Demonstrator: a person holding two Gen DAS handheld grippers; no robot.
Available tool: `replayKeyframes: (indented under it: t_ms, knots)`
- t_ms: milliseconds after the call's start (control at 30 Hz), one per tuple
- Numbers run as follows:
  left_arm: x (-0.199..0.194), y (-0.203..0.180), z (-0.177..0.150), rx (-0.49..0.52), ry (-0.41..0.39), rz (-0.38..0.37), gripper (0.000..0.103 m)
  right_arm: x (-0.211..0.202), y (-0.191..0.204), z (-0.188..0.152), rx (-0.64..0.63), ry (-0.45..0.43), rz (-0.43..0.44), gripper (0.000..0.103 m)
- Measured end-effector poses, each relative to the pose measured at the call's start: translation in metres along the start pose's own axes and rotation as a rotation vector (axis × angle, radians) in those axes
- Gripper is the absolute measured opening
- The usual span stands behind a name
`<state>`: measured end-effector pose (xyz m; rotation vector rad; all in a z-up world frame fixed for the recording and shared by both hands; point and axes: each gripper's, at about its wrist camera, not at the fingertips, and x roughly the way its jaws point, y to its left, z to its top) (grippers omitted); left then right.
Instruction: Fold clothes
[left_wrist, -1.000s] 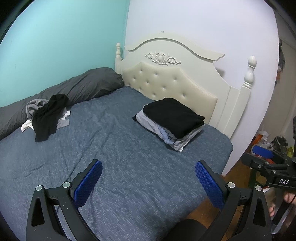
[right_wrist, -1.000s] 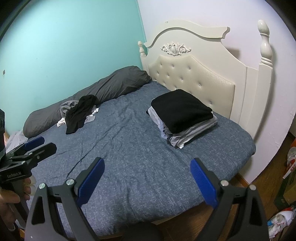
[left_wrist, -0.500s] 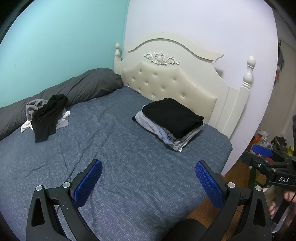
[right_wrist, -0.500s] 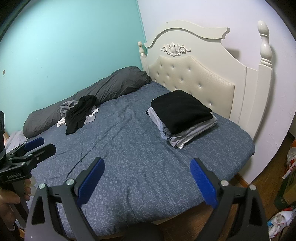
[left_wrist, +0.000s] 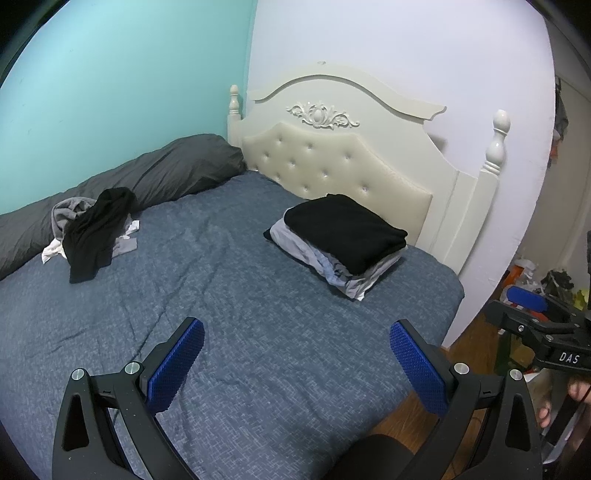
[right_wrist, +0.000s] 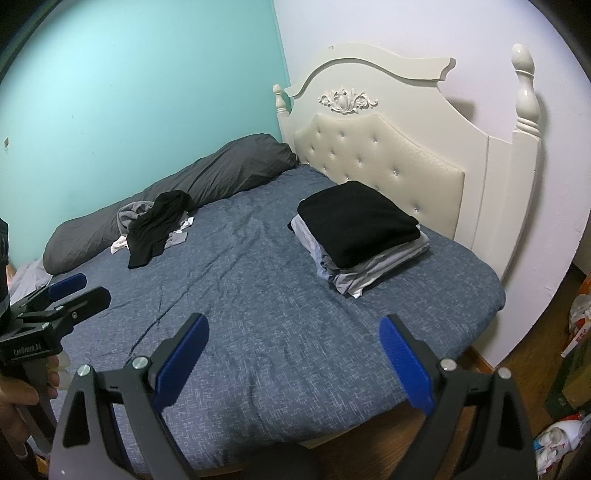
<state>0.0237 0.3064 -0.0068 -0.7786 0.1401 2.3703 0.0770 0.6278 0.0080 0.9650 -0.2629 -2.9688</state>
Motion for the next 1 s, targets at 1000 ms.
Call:
replayKeyframes:
  t_ms: [1000]
  knots:
    - [-0.0021,0.0008,-0.0003,-0.008,-0.002,-0.013,0.103,-0.0036,-0.0006,0.0000,0.003,-0.012,-0.006,0.095]
